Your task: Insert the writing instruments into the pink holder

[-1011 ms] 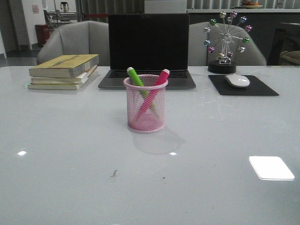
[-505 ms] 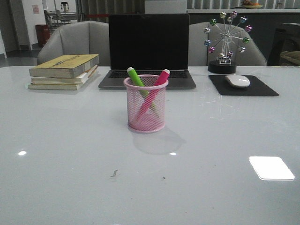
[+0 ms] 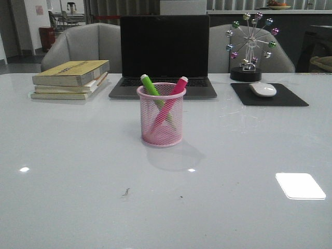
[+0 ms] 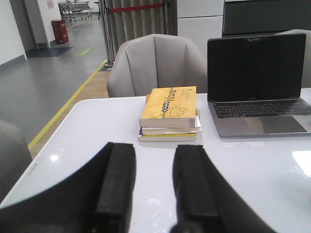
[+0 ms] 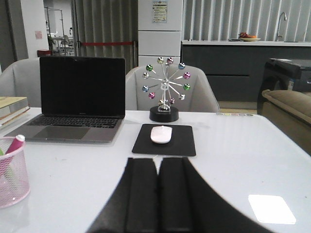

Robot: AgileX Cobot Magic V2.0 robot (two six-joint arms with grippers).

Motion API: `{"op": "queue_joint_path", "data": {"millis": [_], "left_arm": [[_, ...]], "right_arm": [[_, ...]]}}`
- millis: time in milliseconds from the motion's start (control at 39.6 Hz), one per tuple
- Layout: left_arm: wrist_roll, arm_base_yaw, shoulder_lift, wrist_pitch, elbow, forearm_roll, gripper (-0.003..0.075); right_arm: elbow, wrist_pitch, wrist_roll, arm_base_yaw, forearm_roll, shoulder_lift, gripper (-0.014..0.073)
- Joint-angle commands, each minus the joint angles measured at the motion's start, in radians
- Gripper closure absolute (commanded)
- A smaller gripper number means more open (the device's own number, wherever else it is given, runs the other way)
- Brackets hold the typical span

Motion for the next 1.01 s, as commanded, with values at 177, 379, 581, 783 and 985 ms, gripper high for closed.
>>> {"op": "queue_joint_path", "data": {"millis": [177,379,581,783,985], "left_arm": [[-0.001,-0.007,0.000,-0.089,-0.030,-0.006,0.0441],[-0.001,-0.007,0.000,-0.089,-0.030,-0.006,0.0441],[-0.001,-0.007,0.000,-0.089,-0.030,-0.006,0.0441],[-0.001,-0.007,0.000,-0.089,-0.030,-0.006,0.0441],[-0.001,-0.007,0.000,-0.089,-0.030,-0.006,0.0441]], "right_arm": [[0.051,-0.037,-0.004,-0.006,-0.009,-0.025,0.0528],[0.051,0.006,-0.004,-0.006,-0.031,-0.025,0.0528],[0.051,0.013,-0.004,-0.006,-0.031,-0.025,0.0528],[0.051,0.030,-0.004,-0.006,-0.031,-0.025,0.0528],[0.051,0.030,-0.004,-0.006,-0.031,-0.025,0.0528]]}}
